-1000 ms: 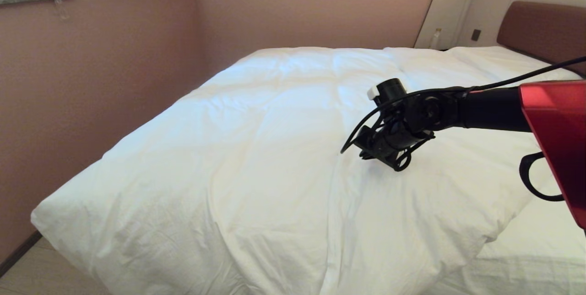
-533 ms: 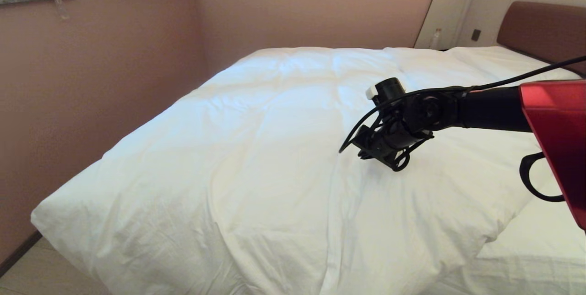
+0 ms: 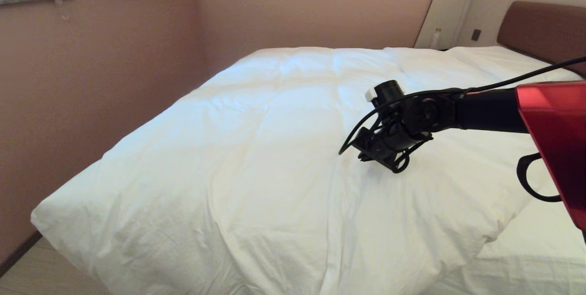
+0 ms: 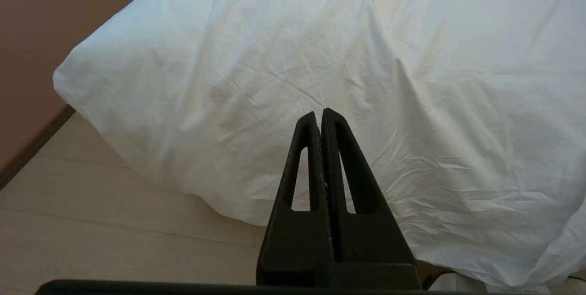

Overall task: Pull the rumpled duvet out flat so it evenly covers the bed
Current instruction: Hold the folded corner of the quilt

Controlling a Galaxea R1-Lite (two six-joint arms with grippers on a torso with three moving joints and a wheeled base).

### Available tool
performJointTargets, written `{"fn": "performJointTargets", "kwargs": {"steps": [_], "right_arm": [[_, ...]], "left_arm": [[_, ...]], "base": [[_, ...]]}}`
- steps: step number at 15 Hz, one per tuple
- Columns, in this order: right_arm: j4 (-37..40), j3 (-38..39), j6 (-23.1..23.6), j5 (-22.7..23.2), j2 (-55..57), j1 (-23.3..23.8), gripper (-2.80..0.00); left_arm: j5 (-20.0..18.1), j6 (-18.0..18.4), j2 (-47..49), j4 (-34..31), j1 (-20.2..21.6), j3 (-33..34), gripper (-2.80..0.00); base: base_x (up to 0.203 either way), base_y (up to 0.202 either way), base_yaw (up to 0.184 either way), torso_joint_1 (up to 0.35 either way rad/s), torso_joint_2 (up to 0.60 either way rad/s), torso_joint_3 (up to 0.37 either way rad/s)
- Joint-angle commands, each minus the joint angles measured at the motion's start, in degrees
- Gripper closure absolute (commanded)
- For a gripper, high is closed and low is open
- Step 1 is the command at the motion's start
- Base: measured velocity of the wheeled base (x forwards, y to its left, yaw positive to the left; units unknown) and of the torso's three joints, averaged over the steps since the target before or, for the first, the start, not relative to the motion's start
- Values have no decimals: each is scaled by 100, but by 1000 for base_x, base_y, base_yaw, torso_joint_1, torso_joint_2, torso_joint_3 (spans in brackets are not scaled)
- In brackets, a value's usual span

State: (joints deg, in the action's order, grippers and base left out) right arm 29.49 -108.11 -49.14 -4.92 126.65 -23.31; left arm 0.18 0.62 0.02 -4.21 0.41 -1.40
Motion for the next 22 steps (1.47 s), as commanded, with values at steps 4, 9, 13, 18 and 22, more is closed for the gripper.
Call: {"fn": "performJointTargets", "kwargs": {"steps": [4, 9, 13, 18, 22], "right_arm": [[29, -10, -17, -9, -43, 2, 0], [13, -18, 1, -44, 141, -218, 0], [-5, -35, -8, -53, 228, -227, 0], [26, -202, 5, -110, 237, -219, 0], [39, -202, 10, -132, 211, -227, -280]], "left_arm": [[6, -1, -2, -1, 3, 0, 0], [8, -1, -2, -1, 3, 0, 0], [8, -1, -2, -1, 1, 0, 0], [8, -1, -2, -1, 1, 0, 0], [8, -1, -2, -1, -5, 0, 0]], "base": [[0, 0, 0, 0, 0, 0], [0, 0, 0, 0, 0, 0], [0, 0, 0, 0, 0, 0], [0, 0, 0, 0, 0, 0], [0, 0, 0, 0, 0, 0]]}}
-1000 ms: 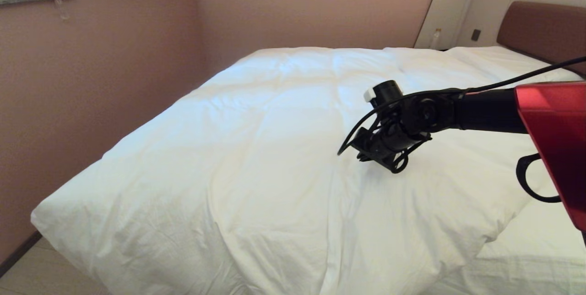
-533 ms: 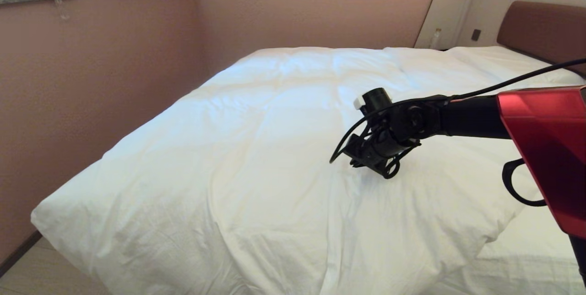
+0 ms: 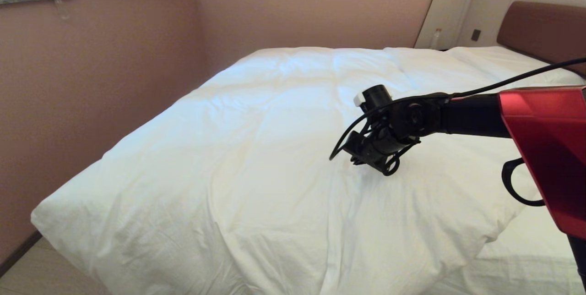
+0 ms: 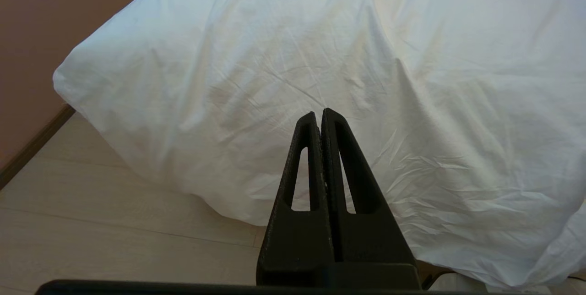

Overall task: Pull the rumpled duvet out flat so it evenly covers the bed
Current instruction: Hold the folded corner of the quilt

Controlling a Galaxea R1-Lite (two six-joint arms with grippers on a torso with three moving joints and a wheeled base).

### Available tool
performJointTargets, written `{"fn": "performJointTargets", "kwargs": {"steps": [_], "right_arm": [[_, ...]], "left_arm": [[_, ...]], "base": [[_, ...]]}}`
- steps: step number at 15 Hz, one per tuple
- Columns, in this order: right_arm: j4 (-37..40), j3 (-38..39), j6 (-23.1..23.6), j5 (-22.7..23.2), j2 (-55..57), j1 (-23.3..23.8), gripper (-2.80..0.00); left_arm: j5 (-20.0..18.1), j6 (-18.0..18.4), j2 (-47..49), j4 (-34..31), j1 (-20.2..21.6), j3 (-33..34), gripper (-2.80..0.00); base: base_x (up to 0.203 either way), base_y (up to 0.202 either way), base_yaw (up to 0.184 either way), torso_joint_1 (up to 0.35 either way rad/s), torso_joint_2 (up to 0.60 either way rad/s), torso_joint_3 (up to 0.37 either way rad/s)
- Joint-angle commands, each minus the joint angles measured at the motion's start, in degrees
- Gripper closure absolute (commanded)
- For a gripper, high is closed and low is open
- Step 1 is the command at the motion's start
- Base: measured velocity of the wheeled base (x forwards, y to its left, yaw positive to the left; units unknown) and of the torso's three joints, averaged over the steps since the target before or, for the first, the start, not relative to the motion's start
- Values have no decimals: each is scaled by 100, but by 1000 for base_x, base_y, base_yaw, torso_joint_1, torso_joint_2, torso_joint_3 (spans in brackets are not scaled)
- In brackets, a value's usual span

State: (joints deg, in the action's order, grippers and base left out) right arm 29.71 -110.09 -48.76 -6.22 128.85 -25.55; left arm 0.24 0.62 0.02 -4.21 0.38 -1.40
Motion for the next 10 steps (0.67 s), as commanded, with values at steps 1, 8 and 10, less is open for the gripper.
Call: {"fn": "performJointTargets", "kwargs": {"steps": [1, 8, 10], "right_arm": [[28, 7, -30, -2, -19, -2, -280], [79, 14, -37, -134, -80, -2, -280], [149, 5, -24, -308, -127, -48, -280]], "left_arm": [[3, 0, -2, -1, -1, 0, 0], [3, 0, -2, -1, -3, 0, 0], [3, 0, -2, -1, 3, 0, 0]], "base": [[0, 0, 0, 0, 0, 0], [0, 0, 0, 0, 0, 0], [0, 0, 0, 0, 0, 0]]}}
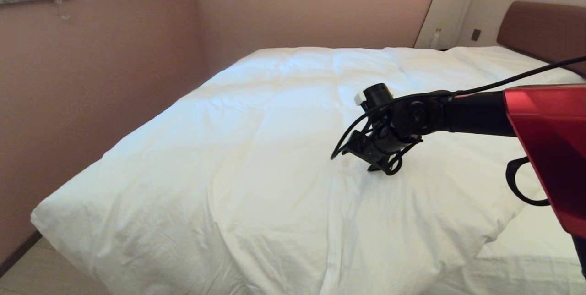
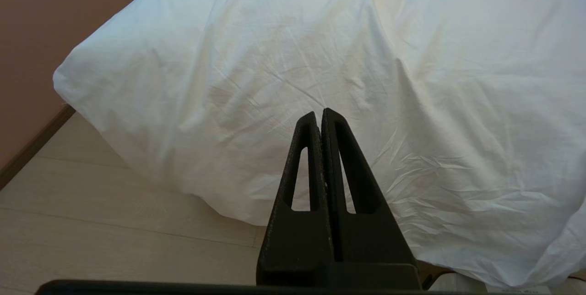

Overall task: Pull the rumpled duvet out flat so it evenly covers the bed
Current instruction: Hold the folded corner of the quilt

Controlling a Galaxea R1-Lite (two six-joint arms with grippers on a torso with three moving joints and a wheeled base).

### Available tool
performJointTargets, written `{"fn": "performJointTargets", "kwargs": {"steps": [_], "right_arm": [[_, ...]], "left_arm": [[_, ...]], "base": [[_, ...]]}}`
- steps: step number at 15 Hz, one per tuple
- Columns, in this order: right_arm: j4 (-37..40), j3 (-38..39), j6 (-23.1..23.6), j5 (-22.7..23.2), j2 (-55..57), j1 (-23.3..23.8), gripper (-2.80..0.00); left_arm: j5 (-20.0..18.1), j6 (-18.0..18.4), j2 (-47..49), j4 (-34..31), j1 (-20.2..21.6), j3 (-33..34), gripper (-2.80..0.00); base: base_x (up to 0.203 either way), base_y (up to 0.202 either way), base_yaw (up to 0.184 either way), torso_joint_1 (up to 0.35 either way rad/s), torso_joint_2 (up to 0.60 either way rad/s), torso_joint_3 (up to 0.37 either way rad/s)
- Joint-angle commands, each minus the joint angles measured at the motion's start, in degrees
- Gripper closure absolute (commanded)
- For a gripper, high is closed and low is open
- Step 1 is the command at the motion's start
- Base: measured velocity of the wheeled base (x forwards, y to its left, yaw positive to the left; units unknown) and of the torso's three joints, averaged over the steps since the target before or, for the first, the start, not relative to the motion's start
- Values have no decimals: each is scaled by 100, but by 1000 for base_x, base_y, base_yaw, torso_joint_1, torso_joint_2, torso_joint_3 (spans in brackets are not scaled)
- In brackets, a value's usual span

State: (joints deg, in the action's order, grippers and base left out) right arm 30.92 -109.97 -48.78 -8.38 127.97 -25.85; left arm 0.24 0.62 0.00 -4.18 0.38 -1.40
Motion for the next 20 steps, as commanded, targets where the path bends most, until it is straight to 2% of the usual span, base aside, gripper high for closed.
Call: {"fn": "performJointTargets", "kwargs": {"steps": [1, 5, 7, 11, 14, 20], "right_arm": [[28, -15, 7, -166, -94, -25, -280], [141, -16, 53, -508, -49, -119, -280], [286, -12, 59, -1031, 94, -264, -280], [478, -23, 53, -1084, 191, -272, -280], [520, -24, 67, -1406, 184, -263, -280], [742, -24, 114, -1472, -305, -470, -280]], "left_arm": [[2, -1, 0, -4, 6, 0, 0], [0, -1, 0, -4, -3, 0, 0], [2, -1, 0, -4, 6, 0, 0], [2, -1, 0, -4, 3, 0, 0], [2, -1, 0, -4, 6, 0, 0], [2, -1, 0, -4, -3, 0, 0]], "base": [[0, 0, 0, 0, 0, 0], [0, 0, 0, 0, 0, 0], [0, 0, 0, 0, 0, 0], [0, 0, 0, 0, 0, 0], [0, 0, 0, 0, 0, 0], [0, 0, 0, 0, 0, 0]]}}
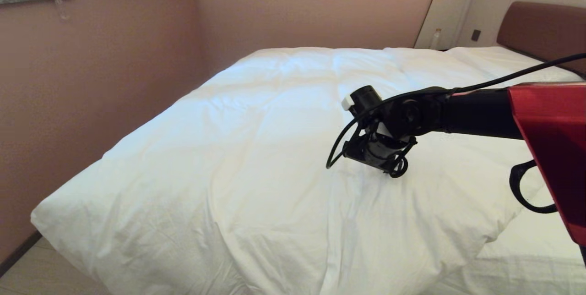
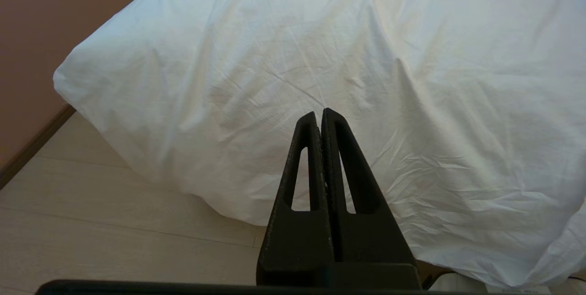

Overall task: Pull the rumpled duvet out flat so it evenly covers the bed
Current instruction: Hold the folded corner of the quilt

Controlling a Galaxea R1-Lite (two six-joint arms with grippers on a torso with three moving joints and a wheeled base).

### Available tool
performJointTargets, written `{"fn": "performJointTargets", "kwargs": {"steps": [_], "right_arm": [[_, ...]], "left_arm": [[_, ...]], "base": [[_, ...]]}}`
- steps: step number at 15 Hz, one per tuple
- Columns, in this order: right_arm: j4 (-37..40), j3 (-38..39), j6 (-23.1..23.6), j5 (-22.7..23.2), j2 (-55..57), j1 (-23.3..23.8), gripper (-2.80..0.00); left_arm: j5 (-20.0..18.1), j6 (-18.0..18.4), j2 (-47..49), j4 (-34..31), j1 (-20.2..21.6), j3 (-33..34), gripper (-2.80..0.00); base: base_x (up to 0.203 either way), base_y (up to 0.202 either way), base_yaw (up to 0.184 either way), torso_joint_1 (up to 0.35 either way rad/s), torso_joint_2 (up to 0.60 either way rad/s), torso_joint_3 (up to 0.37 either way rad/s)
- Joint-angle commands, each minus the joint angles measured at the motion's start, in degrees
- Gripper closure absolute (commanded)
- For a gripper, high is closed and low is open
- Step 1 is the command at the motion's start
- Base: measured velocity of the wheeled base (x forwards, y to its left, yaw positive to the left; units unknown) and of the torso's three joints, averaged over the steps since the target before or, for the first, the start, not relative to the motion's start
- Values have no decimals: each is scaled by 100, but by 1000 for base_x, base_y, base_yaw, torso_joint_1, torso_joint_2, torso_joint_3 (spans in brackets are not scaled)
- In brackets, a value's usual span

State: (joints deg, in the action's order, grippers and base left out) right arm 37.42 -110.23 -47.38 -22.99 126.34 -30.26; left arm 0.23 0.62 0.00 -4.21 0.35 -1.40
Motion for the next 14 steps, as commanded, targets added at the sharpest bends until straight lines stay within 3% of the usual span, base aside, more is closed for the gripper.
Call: {"fn": "performJointTargets", "kwargs": {"steps": [1, 4, 7, 14], "right_arm": [[210, 1, -26, -88, -220, -87, -280], [424, 1, 1, -810, -49, -244, -280], [345, -25, -16, -966, 222, -335, -280], [-809, -34, 28, -971, 684, -340, -280]], "left_arm": [[3, -1, 0, -1, 0, 0, 0], [3, -1, 0, -1, 9, 0, 0], [3, -1, 0, -1, 1, 0, 0], [3, -1, 0, -1, 0, 0, 0]], "base": [[0, 0, 0, 0, 0, 0], [0, 0, 0, 0, 0, 0], [0, 0, 0, 0, 0, 0], [0, 0, 0, 0, 0, 0]]}}
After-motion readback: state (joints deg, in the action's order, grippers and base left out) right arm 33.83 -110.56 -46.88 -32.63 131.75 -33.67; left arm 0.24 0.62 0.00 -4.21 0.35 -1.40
